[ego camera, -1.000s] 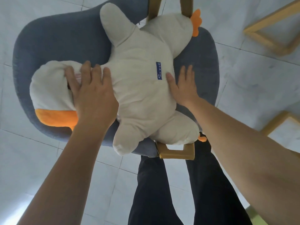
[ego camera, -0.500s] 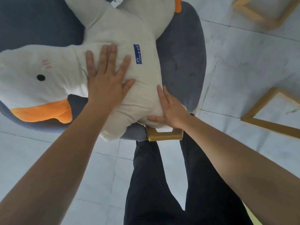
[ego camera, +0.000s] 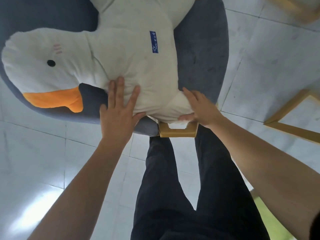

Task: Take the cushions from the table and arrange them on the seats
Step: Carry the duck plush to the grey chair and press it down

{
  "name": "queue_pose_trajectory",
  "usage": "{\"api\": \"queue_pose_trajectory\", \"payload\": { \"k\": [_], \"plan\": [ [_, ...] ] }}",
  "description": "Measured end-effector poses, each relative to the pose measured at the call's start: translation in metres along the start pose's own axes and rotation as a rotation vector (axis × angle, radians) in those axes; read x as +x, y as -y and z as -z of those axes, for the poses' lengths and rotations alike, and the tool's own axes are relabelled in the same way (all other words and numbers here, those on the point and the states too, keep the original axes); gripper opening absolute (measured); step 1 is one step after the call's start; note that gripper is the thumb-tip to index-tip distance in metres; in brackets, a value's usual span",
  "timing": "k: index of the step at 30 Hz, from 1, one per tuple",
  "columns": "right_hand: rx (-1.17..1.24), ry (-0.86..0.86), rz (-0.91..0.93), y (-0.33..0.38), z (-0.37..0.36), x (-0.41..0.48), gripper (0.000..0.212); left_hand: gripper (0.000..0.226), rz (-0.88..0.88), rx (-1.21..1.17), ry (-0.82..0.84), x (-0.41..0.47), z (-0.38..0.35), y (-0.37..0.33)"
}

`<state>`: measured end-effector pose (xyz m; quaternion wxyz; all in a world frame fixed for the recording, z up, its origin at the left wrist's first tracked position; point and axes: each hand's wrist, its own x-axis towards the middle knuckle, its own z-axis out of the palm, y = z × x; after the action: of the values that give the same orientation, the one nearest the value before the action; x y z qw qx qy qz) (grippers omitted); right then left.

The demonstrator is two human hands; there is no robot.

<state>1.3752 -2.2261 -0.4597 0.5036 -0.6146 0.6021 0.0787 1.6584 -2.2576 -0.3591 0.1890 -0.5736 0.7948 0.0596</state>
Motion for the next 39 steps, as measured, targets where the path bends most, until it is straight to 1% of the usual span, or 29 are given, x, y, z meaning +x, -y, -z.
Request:
{"api": "queue_pose_trajectory", "payload": {
  "k": [3, 5, 6, 8, 10, 11, 13, 15, 16, 17, 19, 20, 21, 23, 25, 28, 30, 32, 34, 37, 39],
  "plan": [
    [0.023, -0.004, -0.018, -0.010, 0.002, -0.006, 0.109, 0.078, -0.051, -0.038, -0.043, 0.003, -0.001, -0.006],
    [-0.018, 0.044, -0.041, -0.009, 0.004, -0.005, 0.115, 0.074, -0.051, -0.039, -0.072, -0.003, -0.002, -0.014],
    [-0.025, 0.088, -0.076, -0.008, 0.006, -0.005, 0.122, 0.074, -0.017, -0.046, -0.091, -0.007, -0.003, -0.019],
    [-0.016, 0.168, -0.164, -0.004, 0.009, -0.004, 0.136, 0.077, 0.133, -0.105, -0.119, -0.018, -0.005, -0.026],
    [0.008, 0.189, -0.218, -0.001, 0.009, -0.002, 0.139, 0.081, 0.286, -0.186, -0.123, -0.030, -0.006, -0.033],
    [0.023, 0.185, -0.217, 0.002, 0.008, 0.000, 0.134, 0.081, 0.310, -0.201, -0.118, -0.033, -0.006, -0.034],
    [0.022, 0.155, -0.204, 0.009, 0.005, 0.004, 0.118, 0.077, 0.284, -0.203, -0.092, -0.034, -0.006, -0.035],
    [0.055, 0.130, -0.247, 0.022, 0.000, 0.006, 0.111, 0.073, 0.271, -0.210, -0.083, -0.033, -0.007, -0.034],
    [0.122, 0.096, -0.262, 0.030, -0.001, 0.006, 0.109, 0.072, 0.279, -0.218, -0.092, -0.033, -0.007, -0.034],
    [0.219, 0.022, -0.246, 0.040, 0.000, 0.006, 0.105, 0.070, 0.289, -0.229, -0.107, -0.033, -0.008, -0.034],
    [0.424, -0.224, -0.127, 0.064, 0.005, 0.006, 0.095, 0.067, 0.304, -0.248, -0.139, -0.035, -0.011, -0.036],
    [0.491, -0.340, -0.055, 0.077, 0.011, 0.008, 0.093, 0.065, 0.306, -0.252, -0.152, -0.035, -0.013, -0.037],
    [0.515, -0.403, 0.001, 0.089, 0.017, 0.013, 0.094, 0.063, 0.304, -0.254, -0.165, -0.036, -0.015, -0.038],
    [0.436, -0.384, 0.091, 0.108, 0.033, 0.031, 0.097, 0.059, 0.278, -0.252, -0.188, -0.039, -0.018, -0.039],
    [0.231, -0.304, 0.176, 0.117, 0.050, 0.054, 0.093, 0.057, 0.241, -0.225, -0.188, -0.044, -0.021, -0.038],
    [0.105, -0.172, 0.171, 0.114, 0.067, 0.078, 0.088, 0.059, 0.222, -0.218, -0.159, -0.047, -0.020, -0.035],
    [0.109, -0.168, 0.166, 0.106, 0.073, 0.075, 0.085, 0.059, 0.240, -0.251, -0.145, -0.045, -0.015, -0.036],
    [0.132, -0.228, 0.174, 0.094, 0.076, 0.066, 0.073, 0.056, 0.232, -0.281, -0.165, -0.038, -0.004, -0.037],
    [0.181, -0.265, 0.148, 0.082, 0.077, 0.064, 0.060, 0.054, 0.184, -0.276, -0.217, -0.022, 0.010, -0.036],
    [0.216, -0.274, 0.097, 0.077, 0.076, 0.067, 0.057, 0.053, 0.075, -0.256, -0.327, 0.030, 0.038, -0.035],
    [0.218, -0.298, 0.096, 0.081, 0.079, 0.072, 0.053, 0.054, 0.023, -0.210, -0.347, 0.074, 0.052, -0.030]
  ]
}}
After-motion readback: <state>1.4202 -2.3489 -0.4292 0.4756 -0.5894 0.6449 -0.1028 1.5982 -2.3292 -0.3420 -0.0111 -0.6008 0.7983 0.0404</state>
